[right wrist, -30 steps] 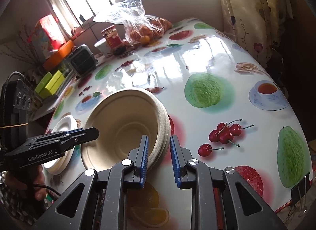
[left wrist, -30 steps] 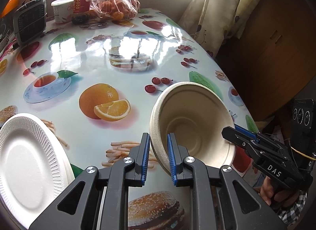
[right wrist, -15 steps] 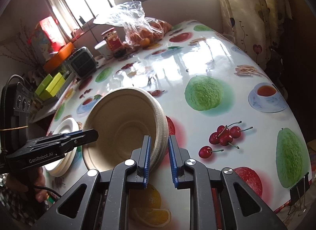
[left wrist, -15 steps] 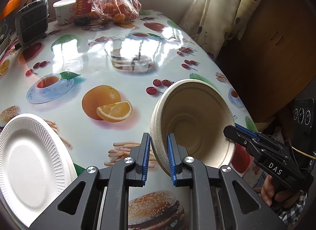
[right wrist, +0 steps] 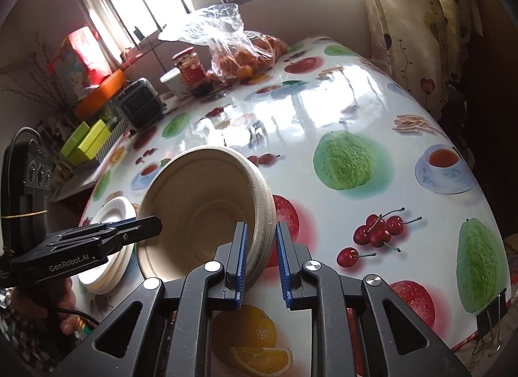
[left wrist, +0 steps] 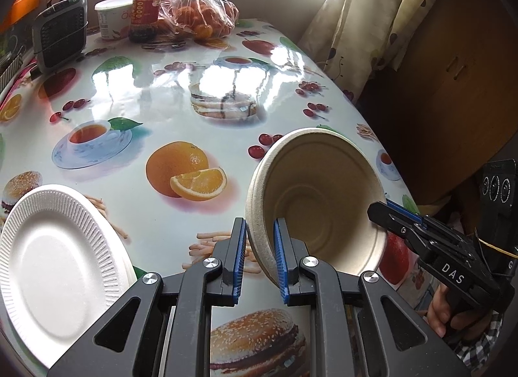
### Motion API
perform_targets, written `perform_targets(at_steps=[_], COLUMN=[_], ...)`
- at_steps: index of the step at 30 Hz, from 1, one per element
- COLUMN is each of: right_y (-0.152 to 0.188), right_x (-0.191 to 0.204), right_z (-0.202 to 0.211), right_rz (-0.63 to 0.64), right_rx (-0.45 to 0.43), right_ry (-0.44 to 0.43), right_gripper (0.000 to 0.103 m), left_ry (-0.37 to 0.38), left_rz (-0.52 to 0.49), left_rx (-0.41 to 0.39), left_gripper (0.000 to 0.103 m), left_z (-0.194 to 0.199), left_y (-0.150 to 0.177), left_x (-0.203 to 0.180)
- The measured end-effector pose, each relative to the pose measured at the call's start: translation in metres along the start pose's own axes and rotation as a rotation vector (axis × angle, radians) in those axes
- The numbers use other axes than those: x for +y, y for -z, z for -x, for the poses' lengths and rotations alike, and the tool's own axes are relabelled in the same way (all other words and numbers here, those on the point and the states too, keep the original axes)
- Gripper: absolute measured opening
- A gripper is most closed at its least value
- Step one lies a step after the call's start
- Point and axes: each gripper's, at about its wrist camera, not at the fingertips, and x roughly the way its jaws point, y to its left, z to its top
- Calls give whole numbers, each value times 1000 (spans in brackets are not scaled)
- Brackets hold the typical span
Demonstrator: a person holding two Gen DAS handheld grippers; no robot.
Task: Organize plates and bowls
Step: 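Carry the nested tan bowls with the left gripper toward the white plate stack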
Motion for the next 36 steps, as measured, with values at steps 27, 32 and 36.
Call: perform_targets(at_steps=[27,32,36], right_y=[-27,-27,-29], right_x=[76,93,107], right_z=[-13,-19,-24], right_rz=[139,166,183], right_rx=[12,25,32], right_ry=[-136,-168,-196], right_gripper=[17,17,17], left_ry=[-117,-148,-169], left_rz=[106,131,160], left_rx=[-103,-126,-135], left_gripper=[18,18,18], left_z=[64,77,84], left_y=[5,9,14], left_x=[49,60,70])
